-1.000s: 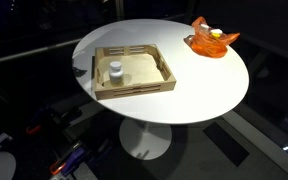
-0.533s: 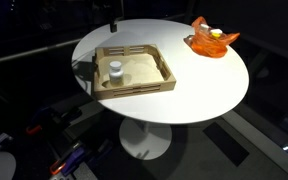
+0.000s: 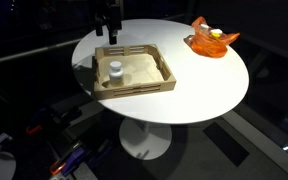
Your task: Remove the white lid from the white container
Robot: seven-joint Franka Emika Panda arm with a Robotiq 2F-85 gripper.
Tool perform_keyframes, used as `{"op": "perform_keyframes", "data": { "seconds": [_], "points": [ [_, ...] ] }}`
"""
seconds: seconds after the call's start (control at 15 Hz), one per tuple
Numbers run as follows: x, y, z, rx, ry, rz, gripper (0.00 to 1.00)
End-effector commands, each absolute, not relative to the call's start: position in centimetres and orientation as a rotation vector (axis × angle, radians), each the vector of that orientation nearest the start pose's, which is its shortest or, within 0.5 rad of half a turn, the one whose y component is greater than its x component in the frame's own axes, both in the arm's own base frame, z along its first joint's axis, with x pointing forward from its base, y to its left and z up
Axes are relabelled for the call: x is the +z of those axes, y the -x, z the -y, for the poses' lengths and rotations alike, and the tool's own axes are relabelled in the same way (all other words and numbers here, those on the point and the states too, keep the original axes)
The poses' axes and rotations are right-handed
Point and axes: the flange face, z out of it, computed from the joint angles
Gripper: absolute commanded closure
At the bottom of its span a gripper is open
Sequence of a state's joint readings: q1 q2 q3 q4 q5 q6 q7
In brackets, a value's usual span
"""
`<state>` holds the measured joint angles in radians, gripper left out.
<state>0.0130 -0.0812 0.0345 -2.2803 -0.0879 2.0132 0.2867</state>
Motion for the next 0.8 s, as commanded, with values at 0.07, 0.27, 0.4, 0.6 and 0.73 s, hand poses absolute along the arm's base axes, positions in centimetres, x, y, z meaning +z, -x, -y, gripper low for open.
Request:
{"op": "perform_keyframes", "data": {
  "seconds": [0.07, 0.27, 0.4, 0.6, 0.73],
  "points": [
    [35.4, -47.1, -0.5, 0.28, 3.239, -0.379, 0.0],
    [34.1, -46.5, 0.1, 0.25, 3.238, -0.388, 0.0],
    [33.5, -46.3, 0.4, 0.234, 3.241, -0.391, 0.0],
    [32.8, -46.0, 0.8, 0.223, 3.254, -0.402, 0.0],
    [32.3, -45.9, 1.0, 0.219, 3.261, -0.405, 0.0]
  ]
}}
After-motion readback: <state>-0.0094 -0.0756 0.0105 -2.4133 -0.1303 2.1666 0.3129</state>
